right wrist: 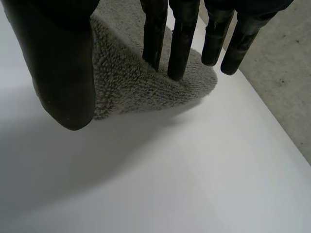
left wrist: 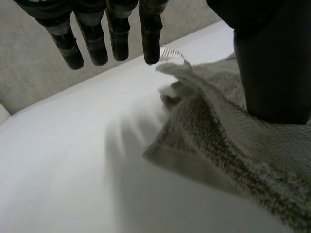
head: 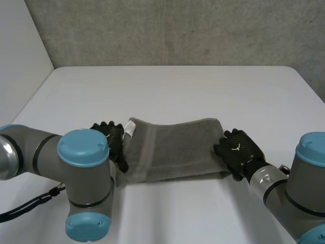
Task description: Fold the towel.
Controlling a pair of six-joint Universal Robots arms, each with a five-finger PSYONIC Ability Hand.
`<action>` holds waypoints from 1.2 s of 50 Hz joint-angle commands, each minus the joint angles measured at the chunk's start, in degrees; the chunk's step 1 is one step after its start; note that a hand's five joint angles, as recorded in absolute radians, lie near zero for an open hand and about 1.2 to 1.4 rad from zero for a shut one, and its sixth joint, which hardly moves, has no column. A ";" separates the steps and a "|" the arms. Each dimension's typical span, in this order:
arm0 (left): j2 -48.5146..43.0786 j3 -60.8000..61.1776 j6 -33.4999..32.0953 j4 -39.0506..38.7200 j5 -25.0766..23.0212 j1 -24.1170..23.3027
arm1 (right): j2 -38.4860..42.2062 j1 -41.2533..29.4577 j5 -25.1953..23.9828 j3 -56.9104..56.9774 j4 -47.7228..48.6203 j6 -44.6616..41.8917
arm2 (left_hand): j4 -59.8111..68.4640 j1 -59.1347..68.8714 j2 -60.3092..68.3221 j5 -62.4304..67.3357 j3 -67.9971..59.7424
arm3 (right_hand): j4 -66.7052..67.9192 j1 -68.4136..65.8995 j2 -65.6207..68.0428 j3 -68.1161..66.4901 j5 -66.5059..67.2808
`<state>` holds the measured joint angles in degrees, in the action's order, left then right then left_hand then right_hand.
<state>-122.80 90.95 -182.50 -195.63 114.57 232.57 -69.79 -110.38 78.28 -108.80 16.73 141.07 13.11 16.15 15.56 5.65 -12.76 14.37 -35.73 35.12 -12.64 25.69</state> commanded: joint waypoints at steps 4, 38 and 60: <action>2.21 3.09 -0.05 -0.01 -0.40 3.33 | 2.73 -0.28 -0.67 0.95 1.20 -0.27 | -3.11 -0.21 0.37 0.28 2.76 | -4.37 -7.83 8.44 2.64 7.87; 7.22 7.48 -0.05 0.78 -6.81 5.35 | 2.47 1.04 -3.48 -0.10 1.46 -2.91 | -3.11 -0.21 0.37 0.28 2.76 | -4.37 -44.27 44.88 2.64 44.31; 17.67 8.62 5.92 4.81 -10.59 7.19 | -6.23 2.71 -9.19 5.17 -2.58 -14.51 | -3.11 -2.06 -1.47 -1.57 2.76 | -4.37 -44.27 44.88 2.64 44.31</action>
<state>-108.17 99.56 -178.30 -193.17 104.73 237.98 -76.05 -102.89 69.19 -106.96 14.16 126.73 13.11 16.15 15.45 5.51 -12.76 14.37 -75.92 75.37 -12.64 66.19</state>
